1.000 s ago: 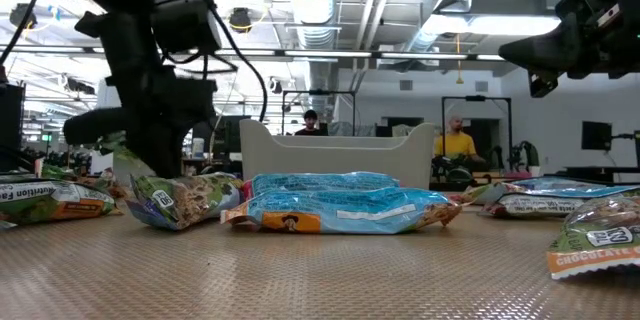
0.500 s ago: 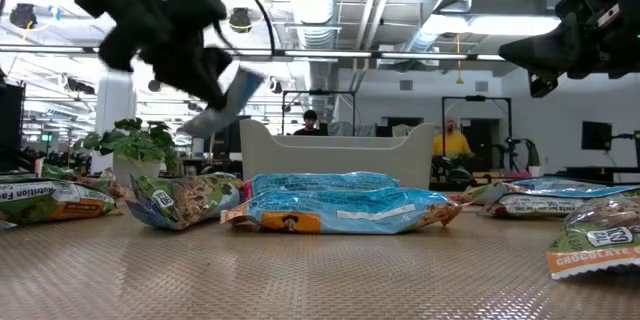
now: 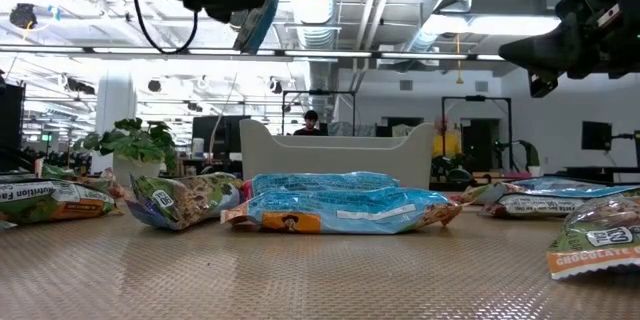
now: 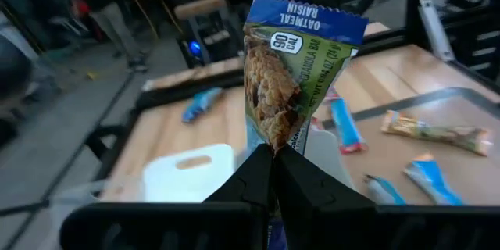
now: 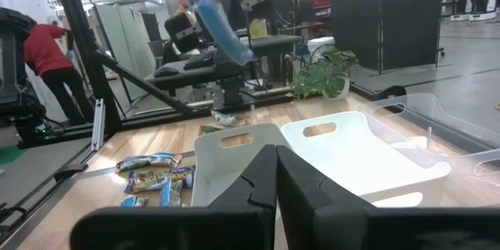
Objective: Pick and place Granola Bars by type
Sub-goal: Put the blue granola bar into the white bin
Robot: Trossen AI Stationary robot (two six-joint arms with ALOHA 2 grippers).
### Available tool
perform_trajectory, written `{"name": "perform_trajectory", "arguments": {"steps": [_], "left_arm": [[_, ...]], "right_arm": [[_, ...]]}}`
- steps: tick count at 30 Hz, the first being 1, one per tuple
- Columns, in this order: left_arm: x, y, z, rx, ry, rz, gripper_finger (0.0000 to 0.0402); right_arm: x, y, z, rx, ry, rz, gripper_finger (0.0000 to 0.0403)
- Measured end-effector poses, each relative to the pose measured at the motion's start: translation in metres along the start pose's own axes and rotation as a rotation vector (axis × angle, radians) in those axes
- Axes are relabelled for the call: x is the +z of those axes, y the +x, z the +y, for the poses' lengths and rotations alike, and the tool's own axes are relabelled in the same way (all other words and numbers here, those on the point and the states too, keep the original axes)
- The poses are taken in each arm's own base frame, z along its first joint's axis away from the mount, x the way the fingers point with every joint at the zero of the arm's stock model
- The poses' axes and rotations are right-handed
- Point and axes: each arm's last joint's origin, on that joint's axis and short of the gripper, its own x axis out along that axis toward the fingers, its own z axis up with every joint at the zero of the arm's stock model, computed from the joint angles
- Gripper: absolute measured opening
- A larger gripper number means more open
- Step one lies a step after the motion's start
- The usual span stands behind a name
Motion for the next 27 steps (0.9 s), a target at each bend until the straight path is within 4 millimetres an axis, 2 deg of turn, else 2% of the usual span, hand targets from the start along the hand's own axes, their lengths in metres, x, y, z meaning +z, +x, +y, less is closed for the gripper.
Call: {"name": "perform_trajectory", "arguments": {"steps": [4,9,14,19,23,27], "left_arm": [[-0.003,0.007,0.008,0.082,0.021,-0.003,0.0009],[-0.009,0.030,0.027,0.157,0.013,0.022,0.0009],[-0.007,0.066,0.053,0.199,0.052,0.099,0.0009],[-0.013,0.111,0.073,0.170,0.080,0.258,0.0009],[-0.023,0.143,0.084,0.138,0.085,0.441,0.0009],[-0.034,0.164,0.088,0.128,0.112,0.606,0.0009]], "right_arm": [[0.000,0.000,0.000,0.000,0.000,0.000,0.0000],[0.000,0.000,0.000,0.000,0.000,0.000,0.0000],[0.000,0.000,0.000,0.000,0.000,0.000,0.0000],[0.000,0.000,0.000,0.000,0.000,0.000,0.0000],[0.000,0.000,0.000,0.000,0.000,0.000,0.0000],[0.000,0.000,0.000,0.000,0.000,0.000,0.0000]]}}
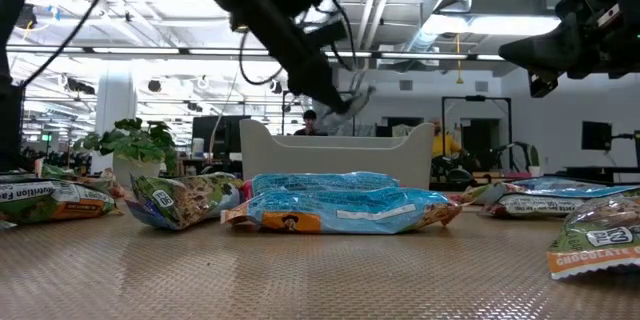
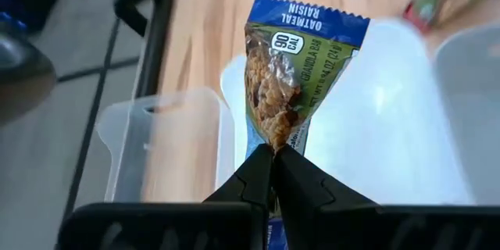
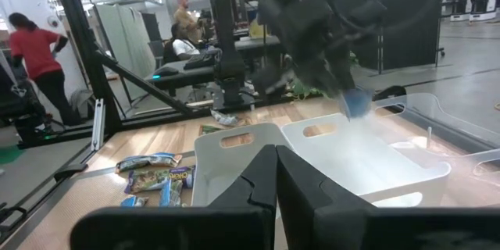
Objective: Pick and place Granola Bars by type
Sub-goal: Put the blue granola bar into the white bin, then put the yellow granola bar into the gray bin
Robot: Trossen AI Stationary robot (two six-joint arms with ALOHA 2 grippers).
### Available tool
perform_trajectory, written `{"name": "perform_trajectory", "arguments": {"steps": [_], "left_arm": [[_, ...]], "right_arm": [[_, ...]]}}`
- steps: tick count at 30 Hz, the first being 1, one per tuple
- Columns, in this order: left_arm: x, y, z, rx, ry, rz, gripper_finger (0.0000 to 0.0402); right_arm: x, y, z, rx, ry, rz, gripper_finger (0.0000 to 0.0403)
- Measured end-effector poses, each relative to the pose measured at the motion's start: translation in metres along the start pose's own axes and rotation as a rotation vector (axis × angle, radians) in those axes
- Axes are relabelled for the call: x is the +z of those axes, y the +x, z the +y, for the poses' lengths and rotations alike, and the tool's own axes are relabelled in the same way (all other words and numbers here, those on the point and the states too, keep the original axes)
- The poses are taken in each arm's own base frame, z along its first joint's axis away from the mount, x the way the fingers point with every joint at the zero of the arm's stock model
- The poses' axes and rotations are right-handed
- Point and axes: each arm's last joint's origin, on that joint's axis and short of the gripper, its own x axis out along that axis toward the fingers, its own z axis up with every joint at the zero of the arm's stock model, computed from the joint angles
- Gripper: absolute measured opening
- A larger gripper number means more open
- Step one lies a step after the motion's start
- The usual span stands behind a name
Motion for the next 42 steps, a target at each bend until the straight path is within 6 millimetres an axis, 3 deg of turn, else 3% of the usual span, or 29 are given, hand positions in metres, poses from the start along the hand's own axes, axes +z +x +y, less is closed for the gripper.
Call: {"name": "perform_trajectory", "arguments": {"steps": [6,10,19,23,29,34,42], "left_arm": [[-0.005,0.022,-0.003,0.011,0.036,0.131,0.0009],[-0.008,0.022,-0.002,0.052,0.030,0.172,0.0015],[-0.012,0.021,-0.006,0.005,0.014,0.212,0.0105],[-0.009,0.018,-0.011,-0.029,0.019,0.194,0.0126],[0.006,0.001,-0.019,-0.093,0.025,0.113,0.0129],[0.017,-0.029,-0.027,-0.160,0.018,0.074,0.0126],[0.003,-0.087,-0.065,-0.265,0.095,0.071,0.0126]], "right_arm": [[0.000,0.000,0.000,0.000,0.000,0.000,0.0000],[0.000,0.000,0.000,0.000,0.000,0.000,0.0000],[0.000,0.000,0.000,0.000,0.000,0.000,0.0000],[0.000,0.000,0.000,0.000,0.000,0.000,0.0000],[0.000,0.000,0.000,0.000,0.000,0.000,0.0000],[0.000,0.000,0.000,0.000,0.000,0.000,0.0000],[0.000,0.000,0.000,0.000,0.000,0.000,0.0000]]}}
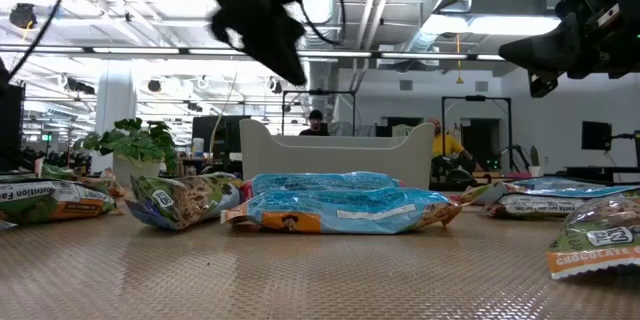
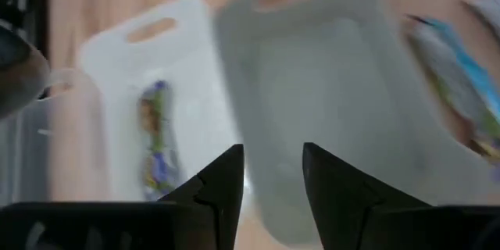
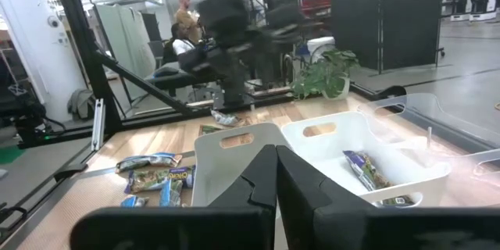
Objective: Pick and place Granola Bars by type
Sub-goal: Put the yellow granola bar into the gray bin
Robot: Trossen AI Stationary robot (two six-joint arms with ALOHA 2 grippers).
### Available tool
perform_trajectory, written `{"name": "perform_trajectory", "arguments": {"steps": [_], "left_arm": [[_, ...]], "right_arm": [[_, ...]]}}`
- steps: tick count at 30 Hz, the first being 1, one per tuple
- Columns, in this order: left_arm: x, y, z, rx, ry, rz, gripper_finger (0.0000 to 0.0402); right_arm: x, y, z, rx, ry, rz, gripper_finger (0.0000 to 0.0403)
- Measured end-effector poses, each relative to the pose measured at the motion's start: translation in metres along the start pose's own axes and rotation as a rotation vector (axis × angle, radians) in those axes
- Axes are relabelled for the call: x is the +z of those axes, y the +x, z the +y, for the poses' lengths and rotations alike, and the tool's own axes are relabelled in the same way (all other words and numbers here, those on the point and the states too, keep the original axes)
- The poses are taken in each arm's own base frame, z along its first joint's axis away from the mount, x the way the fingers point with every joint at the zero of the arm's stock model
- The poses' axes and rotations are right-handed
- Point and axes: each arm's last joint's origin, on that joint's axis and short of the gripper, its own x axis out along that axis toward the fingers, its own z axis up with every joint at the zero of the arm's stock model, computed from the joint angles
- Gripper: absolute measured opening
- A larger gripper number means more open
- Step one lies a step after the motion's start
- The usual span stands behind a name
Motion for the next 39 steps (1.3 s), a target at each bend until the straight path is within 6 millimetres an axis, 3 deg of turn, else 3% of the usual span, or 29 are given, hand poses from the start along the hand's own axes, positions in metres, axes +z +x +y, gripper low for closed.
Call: {"name": "perform_trajectory", "arguments": {"steps": [8,14,18,34,39], "left_arm": [[-0.050,-0.036,-0.065,-0.121,0.152,0.063,0.0126],[-0.098,-0.037,-0.102,-0.120,0.427,0.228,0.0126],[-0.119,-0.035,-0.115,-0.100,0.521,0.290,0.0126],[-0.133,-0.040,-0.128,-0.211,0.623,0.386,0.0126],[-0.134,-0.031,-0.132,-0.256,0.646,0.419,0.0126]], "right_arm": [[0.000,0.000,0.000,0.000,0.000,0.000,0.0000],[0.000,0.000,0.000,0.000,0.000,0.000,0.0000],[0.000,0.000,0.000,0.000,0.000,0.000,0.0000],[0.000,0.000,0.000,0.000,0.000,0.000,0.0000],[0.000,0.000,0.000,0.000,0.000,0.000,0.0000]]}}
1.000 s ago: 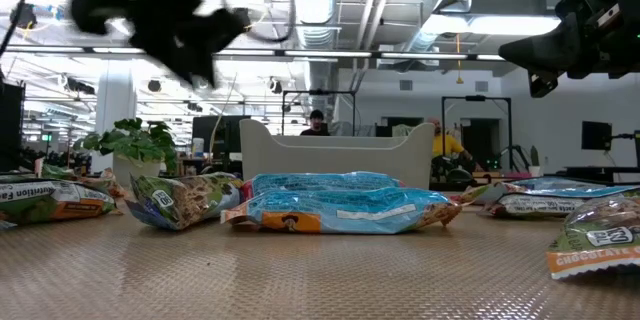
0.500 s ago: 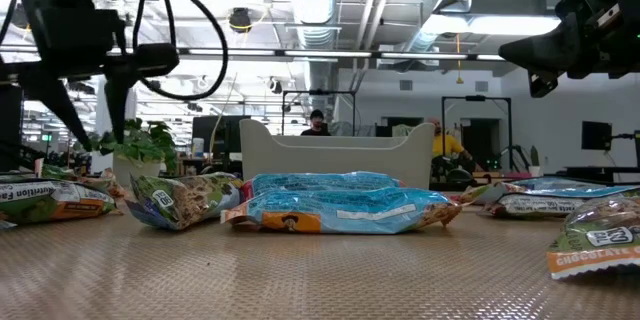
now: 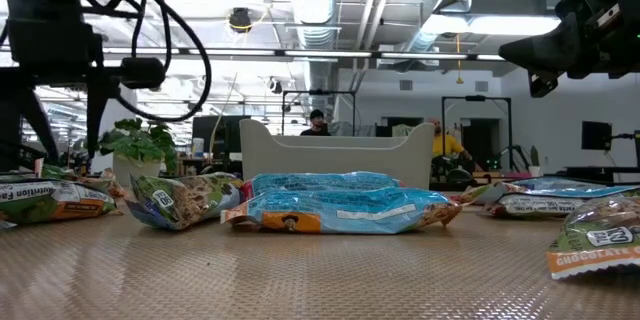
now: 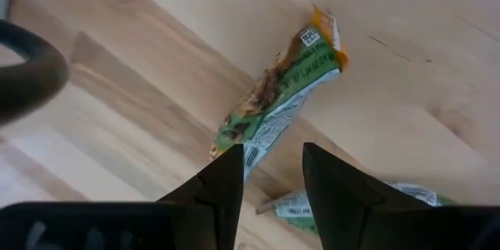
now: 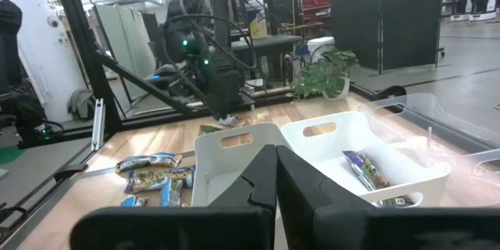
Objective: Pick and place Granola Bars by type
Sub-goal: Put the yellow granola bar into the gray bin
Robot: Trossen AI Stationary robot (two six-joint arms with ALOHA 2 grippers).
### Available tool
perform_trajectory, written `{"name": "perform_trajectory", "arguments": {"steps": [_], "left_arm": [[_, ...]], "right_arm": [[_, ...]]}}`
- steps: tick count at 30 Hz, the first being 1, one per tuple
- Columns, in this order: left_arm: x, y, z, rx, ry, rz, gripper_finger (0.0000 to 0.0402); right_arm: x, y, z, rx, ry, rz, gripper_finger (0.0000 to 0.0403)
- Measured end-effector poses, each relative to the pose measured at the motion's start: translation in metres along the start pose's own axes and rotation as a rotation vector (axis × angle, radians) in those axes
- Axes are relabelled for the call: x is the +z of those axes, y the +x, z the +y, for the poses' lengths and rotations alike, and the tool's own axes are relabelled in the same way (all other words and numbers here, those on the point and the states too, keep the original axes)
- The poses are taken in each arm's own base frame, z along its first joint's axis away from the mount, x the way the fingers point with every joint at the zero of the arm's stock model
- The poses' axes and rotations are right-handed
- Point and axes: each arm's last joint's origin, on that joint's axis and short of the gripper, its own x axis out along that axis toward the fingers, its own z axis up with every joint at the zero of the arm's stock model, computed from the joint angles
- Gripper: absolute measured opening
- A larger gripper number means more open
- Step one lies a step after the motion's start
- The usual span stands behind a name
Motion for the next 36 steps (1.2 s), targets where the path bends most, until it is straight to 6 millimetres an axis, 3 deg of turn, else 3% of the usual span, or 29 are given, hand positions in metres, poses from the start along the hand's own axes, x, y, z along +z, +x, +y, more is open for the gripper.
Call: {"name": "perform_trajectory", "arguments": {"steps": [7,32,36], "left_arm": [[0.011,0.009,0.002,0.018,0.106,-0.021,0.0126],[0.028,0.030,0.002,-0.066,0.129,-0.084,0.0125],[0.030,0.030,0.003,-0.058,0.097,-0.104,0.0105]], "right_arm": [[0.000,0.000,0.000,0.000,0.000,0.000,0.0000],[0.000,0.000,0.000,0.000,0.000,0.000,0.0000],[0.000,0.000,0.000,0.000,0.000,0.000,0.0000]]}}
